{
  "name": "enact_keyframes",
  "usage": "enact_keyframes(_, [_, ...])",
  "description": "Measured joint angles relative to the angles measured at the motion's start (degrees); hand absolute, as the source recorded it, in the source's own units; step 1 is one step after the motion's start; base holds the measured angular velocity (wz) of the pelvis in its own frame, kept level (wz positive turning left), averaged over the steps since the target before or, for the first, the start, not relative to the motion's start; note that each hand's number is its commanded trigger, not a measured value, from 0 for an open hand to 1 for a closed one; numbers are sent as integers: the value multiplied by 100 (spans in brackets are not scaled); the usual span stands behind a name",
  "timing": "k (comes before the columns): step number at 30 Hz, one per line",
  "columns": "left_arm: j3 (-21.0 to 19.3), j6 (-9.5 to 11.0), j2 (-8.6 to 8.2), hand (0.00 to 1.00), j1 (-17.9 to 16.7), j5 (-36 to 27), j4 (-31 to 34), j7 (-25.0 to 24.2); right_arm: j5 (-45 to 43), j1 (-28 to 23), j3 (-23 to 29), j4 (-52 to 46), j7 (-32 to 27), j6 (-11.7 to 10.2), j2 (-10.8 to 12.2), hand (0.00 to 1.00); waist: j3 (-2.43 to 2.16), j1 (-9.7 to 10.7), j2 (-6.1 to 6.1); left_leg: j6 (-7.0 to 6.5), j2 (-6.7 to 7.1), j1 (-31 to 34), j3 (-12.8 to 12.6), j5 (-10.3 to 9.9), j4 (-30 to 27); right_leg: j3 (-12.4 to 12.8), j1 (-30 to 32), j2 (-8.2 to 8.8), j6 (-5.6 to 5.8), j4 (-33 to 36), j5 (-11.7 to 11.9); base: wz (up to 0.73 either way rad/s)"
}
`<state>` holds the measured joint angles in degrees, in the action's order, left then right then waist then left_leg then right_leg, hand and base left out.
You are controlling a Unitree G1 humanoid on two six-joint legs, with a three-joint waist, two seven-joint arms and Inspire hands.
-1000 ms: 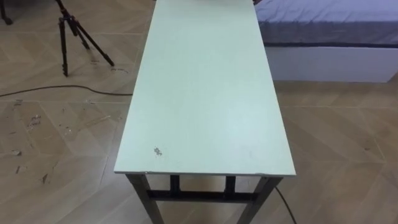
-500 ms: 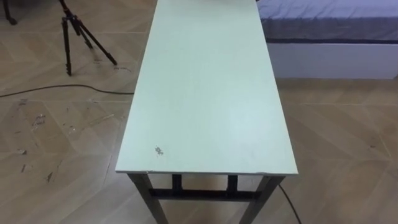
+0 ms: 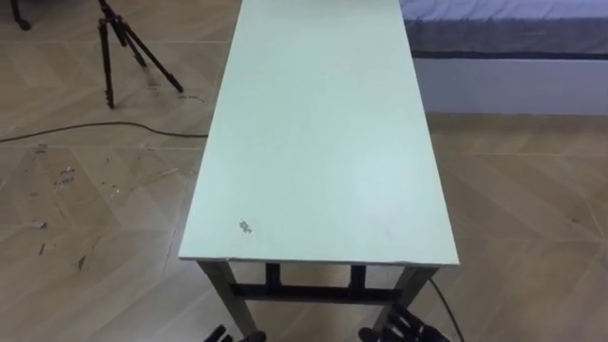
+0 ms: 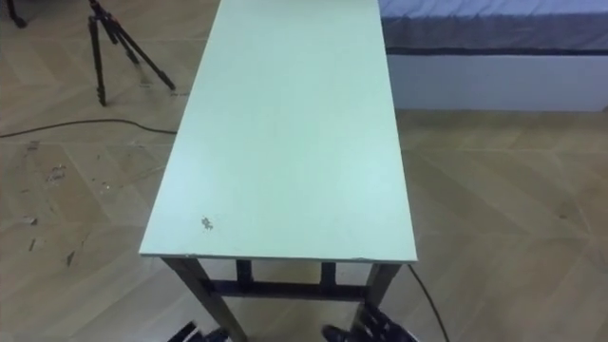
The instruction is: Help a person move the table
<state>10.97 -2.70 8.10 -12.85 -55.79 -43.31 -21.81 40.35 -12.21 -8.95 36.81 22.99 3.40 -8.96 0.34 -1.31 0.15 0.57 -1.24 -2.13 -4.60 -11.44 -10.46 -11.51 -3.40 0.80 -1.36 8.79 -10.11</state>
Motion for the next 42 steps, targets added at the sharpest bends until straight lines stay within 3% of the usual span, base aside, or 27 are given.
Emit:
enact_keyframes(3, [476, -176, 136, 0, -222, -706, 1101, -2, 725, -269, -481, -770, 80, 192, -35, 0, 26, 27, -36, 0, 2, 5, 1, 0, 4, 4, 7, 4, 0, 11, 0, 0])
enact_keyframes(6, [778, -247, 203, 0, -201, -1279, 1741, -23, 1261, -301, -890, -1157, 147, 368, -47, 0, 48, 105, 3, -1, 0, 29, 3, 0, -1, 14, 18, 5, 0, 55, 0, 0])
enact_keyframes(9, [958, -226, 263, 0, -166, -1714, 2120, -6, 1716, -281, -1103, -1337, 169, 330, -58, 0, 49, 157, 29, -2, -3, 14, 0, 0, -3, 34, 27, 2, 0, 92, -1, -1])
enact_keyframes(12, [996, -222, 317, 0, -167, -1788, 2307, -4, 1838, -233, -1160, -1505, 168, 321, -208, 0, 48, 151, 35, -2, -2, 38, -6, 0, -28, 55, 52, 2, 0, 95, -1, 0])
enact_keyframes(20, [992, -216, 414, 0, 81, -1794, 2414, 40, 1837, 97, -1234, -1580, 152, 289, -392, 0, 44, 148, 58, -4, -2, -16, -10, 2, -37, 73, 32, -2, -2, 102, 1, 0])
enact_keyframes(30, [918, -480, 550, 0, 323, -1918, 2413, 382, 2030, 467, -1221, -1570, 32, 357, -550, 0, 73, 57, 50, -3, -21, -88, -45, 2, -20, 72, 2, 5, -19, 113, 12, -1])
enact_keyframes(34, [710, -618, 548, 0, 424, -2360, 2413, 708, 2598, 505, -1215, -1571, -165, 435, -537, 0, 100, 1, 32, -3, -39, -106, -54, 2, -22, 116, -6, 2, -38, 119, 26, -4])
enact_keyframes(39, [628, -622, 543, 0, 591, -3078, 2336, 1097, 3287, 547, -1217, -1571, -423, 496, -463, 0, 117, -80, 30, -1, -59, -128, -106, 3, -35, 154, 5, -10, -50, 154, 33, -5])
enact_keyframes(42, [281, -621, 463, 0, 632, -3250, 2258, 1361, 3673, 629, -1216, -1571, -681, 529, -397, 0, 124, -71, 37, -1, -65, -142, -178, 3, -38, 208, 38, -9, -51, 183, 36, -13])
